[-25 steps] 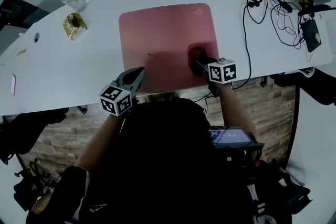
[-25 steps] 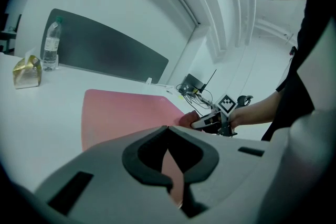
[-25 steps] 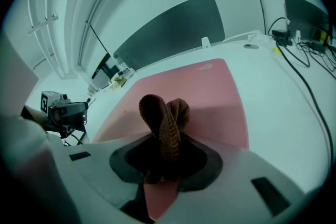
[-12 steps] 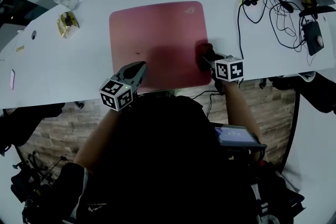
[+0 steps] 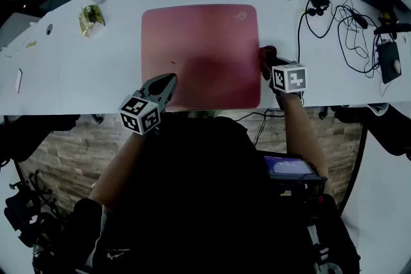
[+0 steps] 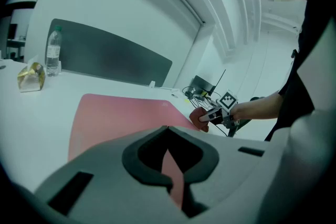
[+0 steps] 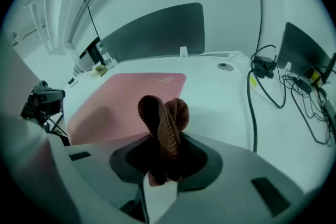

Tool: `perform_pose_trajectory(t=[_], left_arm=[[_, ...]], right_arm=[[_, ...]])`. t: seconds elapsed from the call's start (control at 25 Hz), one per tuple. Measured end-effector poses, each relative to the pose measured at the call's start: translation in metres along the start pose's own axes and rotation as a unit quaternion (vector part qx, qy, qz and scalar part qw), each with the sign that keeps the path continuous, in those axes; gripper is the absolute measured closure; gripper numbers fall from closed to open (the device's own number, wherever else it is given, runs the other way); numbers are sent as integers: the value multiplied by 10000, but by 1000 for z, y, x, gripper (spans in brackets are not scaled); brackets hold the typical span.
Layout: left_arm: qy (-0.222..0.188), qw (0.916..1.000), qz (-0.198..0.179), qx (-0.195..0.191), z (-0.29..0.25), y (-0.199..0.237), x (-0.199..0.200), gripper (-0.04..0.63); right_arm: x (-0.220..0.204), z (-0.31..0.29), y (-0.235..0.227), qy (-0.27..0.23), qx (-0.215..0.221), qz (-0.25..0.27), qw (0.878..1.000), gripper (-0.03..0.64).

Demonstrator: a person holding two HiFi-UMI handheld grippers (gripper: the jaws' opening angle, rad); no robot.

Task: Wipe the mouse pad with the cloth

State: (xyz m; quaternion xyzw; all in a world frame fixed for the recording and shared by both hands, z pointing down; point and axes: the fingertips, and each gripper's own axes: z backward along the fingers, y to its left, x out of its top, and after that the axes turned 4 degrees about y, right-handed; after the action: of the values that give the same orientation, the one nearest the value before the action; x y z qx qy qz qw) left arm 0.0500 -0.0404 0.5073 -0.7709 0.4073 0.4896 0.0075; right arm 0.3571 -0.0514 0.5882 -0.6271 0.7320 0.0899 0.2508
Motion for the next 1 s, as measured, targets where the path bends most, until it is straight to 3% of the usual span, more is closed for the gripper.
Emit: perform_pose_trajectory(t=[0.16, 0.4, 1.0], left_arm=[[-101, 9997, 98, 223, 13, 8, 0, 587], [-175, 9988, 242, 396, 28, 12, -9, 588], [-276, 9983, 414, 311, 63, 52, -18, 586]], right_arm=[[4, -12, 4, 102, -118, 185, 9997, 492], [10, -15, 18, 57, 144, -21, 9999, 495], [30, -42, 92, 231, 335, 141, 9991, 497]])
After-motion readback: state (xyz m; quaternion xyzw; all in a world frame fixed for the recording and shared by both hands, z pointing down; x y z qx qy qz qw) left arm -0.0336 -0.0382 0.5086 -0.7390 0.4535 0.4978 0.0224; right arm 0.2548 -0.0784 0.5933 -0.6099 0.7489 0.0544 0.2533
